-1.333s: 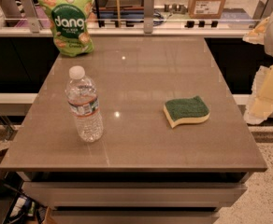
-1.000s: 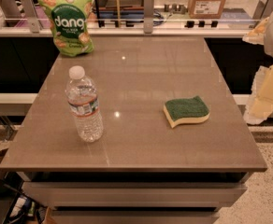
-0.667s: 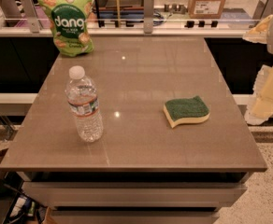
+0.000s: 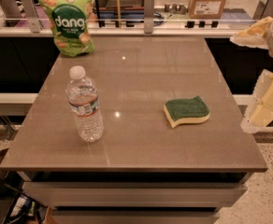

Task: Move water bottle near green rice chip bag

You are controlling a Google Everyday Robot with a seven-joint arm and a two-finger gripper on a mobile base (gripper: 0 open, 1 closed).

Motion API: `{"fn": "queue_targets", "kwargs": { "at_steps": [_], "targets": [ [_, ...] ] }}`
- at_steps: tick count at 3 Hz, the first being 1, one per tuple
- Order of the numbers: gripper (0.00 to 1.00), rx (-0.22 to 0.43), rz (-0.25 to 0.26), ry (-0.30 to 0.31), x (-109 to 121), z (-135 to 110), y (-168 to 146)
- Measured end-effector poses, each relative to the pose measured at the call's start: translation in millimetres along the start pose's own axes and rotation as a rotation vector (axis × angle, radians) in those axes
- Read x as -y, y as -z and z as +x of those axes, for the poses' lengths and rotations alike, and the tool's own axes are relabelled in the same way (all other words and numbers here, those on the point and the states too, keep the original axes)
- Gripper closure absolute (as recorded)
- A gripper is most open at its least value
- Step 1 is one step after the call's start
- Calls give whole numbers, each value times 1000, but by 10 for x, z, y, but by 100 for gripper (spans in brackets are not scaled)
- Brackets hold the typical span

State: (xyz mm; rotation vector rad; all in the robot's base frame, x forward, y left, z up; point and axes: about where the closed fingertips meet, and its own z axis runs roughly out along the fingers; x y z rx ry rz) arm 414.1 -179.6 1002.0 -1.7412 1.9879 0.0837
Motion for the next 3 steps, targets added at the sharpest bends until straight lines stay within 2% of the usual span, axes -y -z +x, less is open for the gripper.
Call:
{"fn": "queue_targets", "kwargs": {
  "at_steps": [1, 2, 3],
  "targets": [
    [0, 171, -64, 41, -229, -229, -73],
    [0, 330, -117, 37, -397, -480, -160],
    [0, 473, -134, -8, -502, -697, -240]
  ]
}}
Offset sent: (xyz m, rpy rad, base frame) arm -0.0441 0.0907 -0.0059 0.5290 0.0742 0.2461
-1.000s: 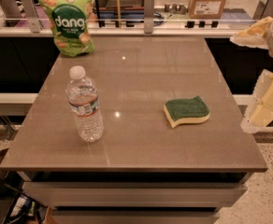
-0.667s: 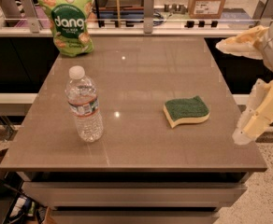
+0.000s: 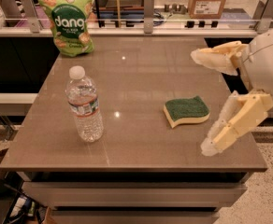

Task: Move water bottle near green rice chip bag

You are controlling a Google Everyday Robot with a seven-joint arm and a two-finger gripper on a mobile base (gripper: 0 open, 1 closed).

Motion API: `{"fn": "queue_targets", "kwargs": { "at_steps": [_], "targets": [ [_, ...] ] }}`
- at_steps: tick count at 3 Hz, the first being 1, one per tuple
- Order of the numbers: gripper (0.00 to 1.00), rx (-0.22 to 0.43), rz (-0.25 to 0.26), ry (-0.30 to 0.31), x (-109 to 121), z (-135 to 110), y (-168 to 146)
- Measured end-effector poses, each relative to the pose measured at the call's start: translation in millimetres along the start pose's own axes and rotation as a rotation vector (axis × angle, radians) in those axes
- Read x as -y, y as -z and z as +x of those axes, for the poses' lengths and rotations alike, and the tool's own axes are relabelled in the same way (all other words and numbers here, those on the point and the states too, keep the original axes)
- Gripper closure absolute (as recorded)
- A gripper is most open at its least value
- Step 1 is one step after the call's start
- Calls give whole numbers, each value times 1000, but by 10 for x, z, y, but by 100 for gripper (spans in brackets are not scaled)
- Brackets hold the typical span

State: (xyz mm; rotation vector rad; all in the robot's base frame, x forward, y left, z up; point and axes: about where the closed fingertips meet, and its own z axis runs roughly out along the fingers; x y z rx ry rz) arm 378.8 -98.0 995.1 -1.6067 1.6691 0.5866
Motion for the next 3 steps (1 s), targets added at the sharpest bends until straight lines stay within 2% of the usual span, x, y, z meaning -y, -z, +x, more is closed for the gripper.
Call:
{"fn": "queue_targets", "kwargs": {
  "at_steps": [1, 3],
  "targets": [
    [0, 113, 41, -47, 9, -79, -156],
    [0, 220, 142, -135, 98, -203, -559]
  ]
}}
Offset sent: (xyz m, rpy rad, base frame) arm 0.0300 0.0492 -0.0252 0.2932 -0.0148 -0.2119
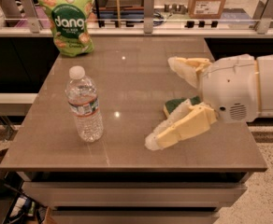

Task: Move water bottle near green rice chip bag

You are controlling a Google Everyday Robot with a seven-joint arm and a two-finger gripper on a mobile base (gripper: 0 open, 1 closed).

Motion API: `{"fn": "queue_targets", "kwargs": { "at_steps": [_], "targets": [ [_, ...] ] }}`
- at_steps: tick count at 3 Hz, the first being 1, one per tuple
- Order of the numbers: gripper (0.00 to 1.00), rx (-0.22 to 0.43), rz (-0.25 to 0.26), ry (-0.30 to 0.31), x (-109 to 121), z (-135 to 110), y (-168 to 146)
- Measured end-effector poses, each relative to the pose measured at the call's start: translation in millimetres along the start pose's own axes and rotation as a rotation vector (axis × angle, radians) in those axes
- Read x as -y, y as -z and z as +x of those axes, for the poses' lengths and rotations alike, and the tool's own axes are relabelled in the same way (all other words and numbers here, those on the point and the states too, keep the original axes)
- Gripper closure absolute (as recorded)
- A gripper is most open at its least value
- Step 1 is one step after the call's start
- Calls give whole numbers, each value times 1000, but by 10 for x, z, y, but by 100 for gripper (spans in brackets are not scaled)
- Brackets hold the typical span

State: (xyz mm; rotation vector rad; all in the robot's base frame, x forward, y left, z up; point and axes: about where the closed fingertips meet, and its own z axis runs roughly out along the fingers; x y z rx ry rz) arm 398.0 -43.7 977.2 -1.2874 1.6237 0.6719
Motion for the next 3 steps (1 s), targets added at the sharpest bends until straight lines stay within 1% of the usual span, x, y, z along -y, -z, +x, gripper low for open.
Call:
{"fn": "queue_targets", "kwargs": {
  "at_steps": [1, 2, 3],
  "targets": [
    [0, 37, -7, -1, -100, -93, -238],
    [0, 53, 12, 24, -24, -279, -628],
    [0, 60, 6, 22, 32, -323, -687]
  ]
}}
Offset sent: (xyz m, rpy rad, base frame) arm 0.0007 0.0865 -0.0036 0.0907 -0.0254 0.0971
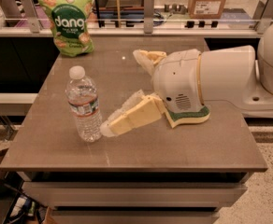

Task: Move water bottle near green rice chip bag

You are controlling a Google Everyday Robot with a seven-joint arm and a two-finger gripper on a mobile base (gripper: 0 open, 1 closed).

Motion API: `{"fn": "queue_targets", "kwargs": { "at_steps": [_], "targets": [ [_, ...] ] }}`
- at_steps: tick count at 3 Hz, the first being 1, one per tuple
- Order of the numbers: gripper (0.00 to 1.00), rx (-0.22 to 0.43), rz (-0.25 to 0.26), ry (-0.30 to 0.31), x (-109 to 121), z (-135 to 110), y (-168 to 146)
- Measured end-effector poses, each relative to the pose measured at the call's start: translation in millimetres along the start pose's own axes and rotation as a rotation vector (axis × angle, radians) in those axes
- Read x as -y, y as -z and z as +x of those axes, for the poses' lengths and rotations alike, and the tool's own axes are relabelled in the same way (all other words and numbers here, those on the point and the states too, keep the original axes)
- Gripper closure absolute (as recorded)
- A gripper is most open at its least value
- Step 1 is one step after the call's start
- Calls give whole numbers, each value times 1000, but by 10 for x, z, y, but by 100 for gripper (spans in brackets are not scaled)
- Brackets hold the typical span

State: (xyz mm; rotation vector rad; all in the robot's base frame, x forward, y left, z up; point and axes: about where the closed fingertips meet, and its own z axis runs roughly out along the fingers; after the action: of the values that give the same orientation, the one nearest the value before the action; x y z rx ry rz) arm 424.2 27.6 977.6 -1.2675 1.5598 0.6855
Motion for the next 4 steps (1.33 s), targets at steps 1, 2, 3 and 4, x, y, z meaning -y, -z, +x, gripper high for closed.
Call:
{"fn": "queue_targets", "kwargs": {
  "at_steps": [1, 2, 3, 4],
  "targets": [
    [0, 30, -14, -4, 45, -35, -182],
    [0, 68, -27, -6, 21, -71, -371],
    [0, 116, -26, -6, -54, -84, -522],
    [0, 172, -19, -20, -116, -3, -666]
  ]
}}
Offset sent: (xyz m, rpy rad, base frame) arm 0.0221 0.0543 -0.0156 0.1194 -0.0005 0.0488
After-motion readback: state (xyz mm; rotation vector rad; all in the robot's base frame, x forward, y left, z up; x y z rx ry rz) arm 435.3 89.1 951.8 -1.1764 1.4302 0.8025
